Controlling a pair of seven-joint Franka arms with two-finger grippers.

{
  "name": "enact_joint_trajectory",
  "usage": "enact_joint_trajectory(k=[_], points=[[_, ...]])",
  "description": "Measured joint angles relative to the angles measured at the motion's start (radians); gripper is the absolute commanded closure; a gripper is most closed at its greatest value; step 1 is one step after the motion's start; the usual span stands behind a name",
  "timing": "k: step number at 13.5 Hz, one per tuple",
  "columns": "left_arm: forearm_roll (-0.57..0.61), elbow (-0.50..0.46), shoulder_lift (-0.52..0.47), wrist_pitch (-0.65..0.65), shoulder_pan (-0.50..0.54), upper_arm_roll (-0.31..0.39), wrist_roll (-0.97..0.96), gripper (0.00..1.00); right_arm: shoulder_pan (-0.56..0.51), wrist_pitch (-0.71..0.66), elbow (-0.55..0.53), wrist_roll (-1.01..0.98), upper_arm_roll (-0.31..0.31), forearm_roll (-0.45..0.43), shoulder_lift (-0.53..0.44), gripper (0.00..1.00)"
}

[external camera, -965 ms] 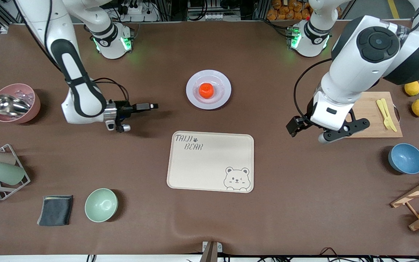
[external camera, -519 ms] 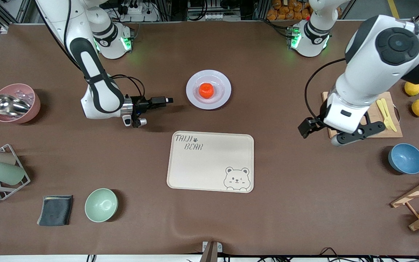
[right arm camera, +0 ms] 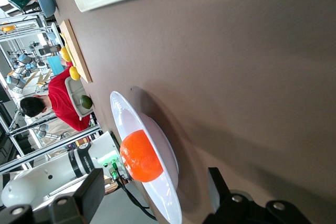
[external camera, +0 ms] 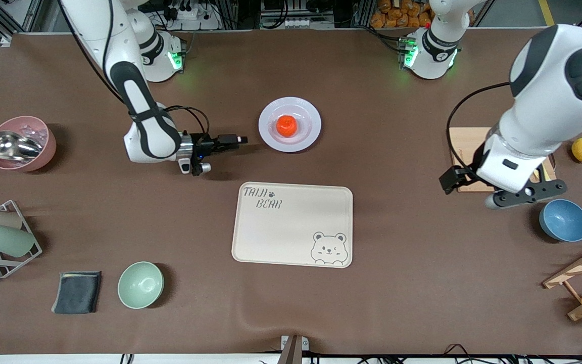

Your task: Place orange and plate with both arms

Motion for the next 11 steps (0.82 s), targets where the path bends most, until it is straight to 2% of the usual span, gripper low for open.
enact_joint_trajectory(k=[3,7,9,11], points=[[-0.075,0.050,-0.012,-0.037,-0.109,0.174,0.092,0.00,0.049,0.011,0.000,-0.013,0.000,0.053,0.011,0.20],[-0.239,0.068,-0.083,-0.076,-0.290,0.506,0.250,0.00,0.064,0.012,-0.005,-0.014,0.000,0.067,0.015,0.21],[-0.262,0.069,-0.118,-0.102,-0.339,0.605,0.307,0.00,0.067,0.012,-0.006,-0.016,0.000,0.082,0.015,0.21],[-0.264,0.069,-0.151,-0.145,-0.375,0.672,0.331,0.00,0.078,0.012,-0.009,-0.017,0.001,0.088,0.017,0.23]])
